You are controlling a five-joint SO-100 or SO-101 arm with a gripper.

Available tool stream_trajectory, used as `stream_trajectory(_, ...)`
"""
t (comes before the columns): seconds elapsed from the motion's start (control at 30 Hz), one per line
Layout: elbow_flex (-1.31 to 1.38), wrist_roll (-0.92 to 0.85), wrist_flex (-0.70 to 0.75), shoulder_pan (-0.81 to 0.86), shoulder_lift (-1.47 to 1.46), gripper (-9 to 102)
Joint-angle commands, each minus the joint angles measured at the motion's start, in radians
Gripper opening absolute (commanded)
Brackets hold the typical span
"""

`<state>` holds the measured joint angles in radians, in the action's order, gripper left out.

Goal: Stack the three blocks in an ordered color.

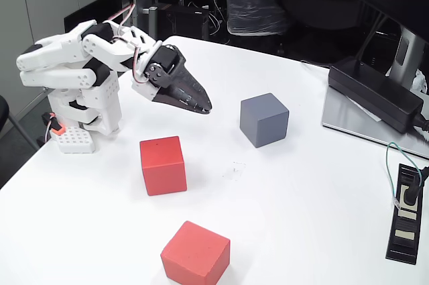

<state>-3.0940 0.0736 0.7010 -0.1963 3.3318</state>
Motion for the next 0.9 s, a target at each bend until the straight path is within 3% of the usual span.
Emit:
stream_trajectory(0.0, 0.025, -0.095, -0.005, 0.003, -0.006, 0)
stream_trajectory(0.2, 0.127, -0.158, -0.003, 0.005, -0.052, 0)
stream_trajectory(0.47, 0.313, -0.161, -0.005, 0.005, -0.337, 1)
stream_trajectory(0.77, 0.543, -0.173, -0.005, 0.015, -0.746, 18)
stream_trajectory(0.87, 0.618, -0.176, -0.003, 0.106, -0.868, 23)
